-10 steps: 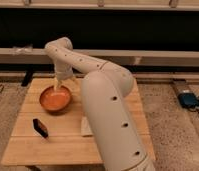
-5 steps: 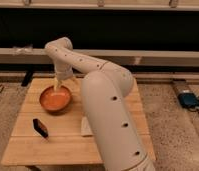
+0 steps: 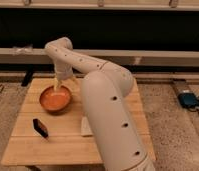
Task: Knock the eraser over
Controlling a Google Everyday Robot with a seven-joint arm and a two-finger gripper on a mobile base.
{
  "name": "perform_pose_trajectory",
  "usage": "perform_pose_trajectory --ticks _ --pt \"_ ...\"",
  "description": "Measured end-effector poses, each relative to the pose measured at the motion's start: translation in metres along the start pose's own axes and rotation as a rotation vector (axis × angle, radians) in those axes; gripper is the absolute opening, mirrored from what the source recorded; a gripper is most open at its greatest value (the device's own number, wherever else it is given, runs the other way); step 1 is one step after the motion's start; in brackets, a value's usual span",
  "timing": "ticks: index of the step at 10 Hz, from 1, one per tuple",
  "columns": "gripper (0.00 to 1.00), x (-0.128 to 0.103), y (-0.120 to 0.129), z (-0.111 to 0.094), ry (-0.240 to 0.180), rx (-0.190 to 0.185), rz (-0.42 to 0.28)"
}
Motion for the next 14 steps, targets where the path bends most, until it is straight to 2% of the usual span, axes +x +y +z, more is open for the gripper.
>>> perform_pose_trajectory --ticks 2,3,5,10,13,14 --pt "0.80 -0.001 -0.001 0.000 0.001 0.005 -0.010" --pt "0.80 -0.001 -0.004 -0.003 0.024 0.012 -0.027" --pt "0.80 -0.016 -0.027 -0.025 0.082 0.029 -0.074" --pt "0.80 -0.074 -0.129 -0.059 0.151 0.045 -0.195" --pt "0.80 -0.103 -0.181 -0.064 0.157 0.016 -0.263" --pt "0.80 -0.109 -0.200 -0.058 0.150 -0.008 -0.284"
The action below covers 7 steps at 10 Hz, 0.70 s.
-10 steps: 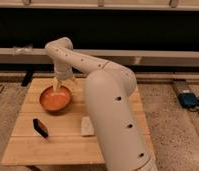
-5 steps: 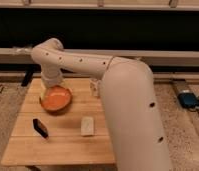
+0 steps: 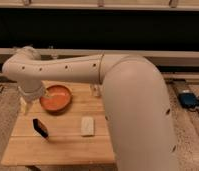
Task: Knock the eraser over
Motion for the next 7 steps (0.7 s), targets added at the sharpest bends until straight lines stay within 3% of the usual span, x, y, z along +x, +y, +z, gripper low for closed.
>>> perform_pose_trajectory --ticks 3,5,7 --pt "0.80 -0.003 -0.027 0.025 -0.054 -0.055 -0.034" --pt "0.80 -0.003 -0.044 0.046 -0.097 -0.069 -0.050" --pt "0.80 -0.003 -0.042 0.062 -0.132 -0.085 -0.045"
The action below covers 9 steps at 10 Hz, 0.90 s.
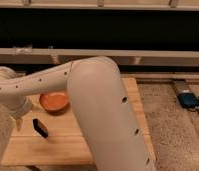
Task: Knock the eraser over
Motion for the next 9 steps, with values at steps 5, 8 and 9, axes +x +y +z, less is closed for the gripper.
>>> perform_pose_trajectory --ticks 5,8,9 --pt "0.80 0.004 0.014 0.046 -0.109 -0.030 0.056" --pt "0.80 -0.002 0.034 0.064 -0.160 -0.032 0.124" --pt "0.80 -0.008 0.044 0.068 -0.173 -0.025 0.158"
